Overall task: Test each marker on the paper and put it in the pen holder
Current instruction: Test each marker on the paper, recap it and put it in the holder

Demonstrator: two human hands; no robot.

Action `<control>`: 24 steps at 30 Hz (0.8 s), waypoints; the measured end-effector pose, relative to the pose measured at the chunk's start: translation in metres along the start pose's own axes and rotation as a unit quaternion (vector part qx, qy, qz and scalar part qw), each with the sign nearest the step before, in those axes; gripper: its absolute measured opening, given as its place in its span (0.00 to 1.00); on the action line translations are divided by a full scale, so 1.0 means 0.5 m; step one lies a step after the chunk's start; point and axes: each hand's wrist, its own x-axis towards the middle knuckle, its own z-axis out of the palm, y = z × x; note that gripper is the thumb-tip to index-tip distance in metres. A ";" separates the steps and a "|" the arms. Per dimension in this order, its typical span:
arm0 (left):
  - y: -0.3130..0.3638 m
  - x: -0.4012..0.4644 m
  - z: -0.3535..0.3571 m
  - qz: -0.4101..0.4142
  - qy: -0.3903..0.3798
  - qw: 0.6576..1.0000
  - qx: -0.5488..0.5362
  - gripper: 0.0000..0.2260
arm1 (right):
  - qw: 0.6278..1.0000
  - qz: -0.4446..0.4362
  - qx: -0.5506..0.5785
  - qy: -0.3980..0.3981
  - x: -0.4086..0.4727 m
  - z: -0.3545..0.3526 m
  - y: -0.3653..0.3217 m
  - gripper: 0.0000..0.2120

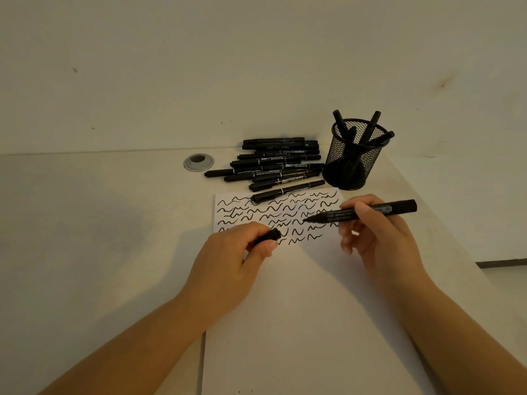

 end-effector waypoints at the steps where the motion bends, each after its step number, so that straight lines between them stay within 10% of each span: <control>1: 0.001 0.000 0.001 0.002 0.000 1.000 0.004 0.05 | 1.000 0.007 0.012 -0.017 -0.003 0.004 0.001 0.11; 24: 0.051 -0.010 -0.005 0.129 0.000 0.985 0.114 0.14 | 0.993 0.058 -0.022 -0.103 -0.026 0.023 0.000 0.09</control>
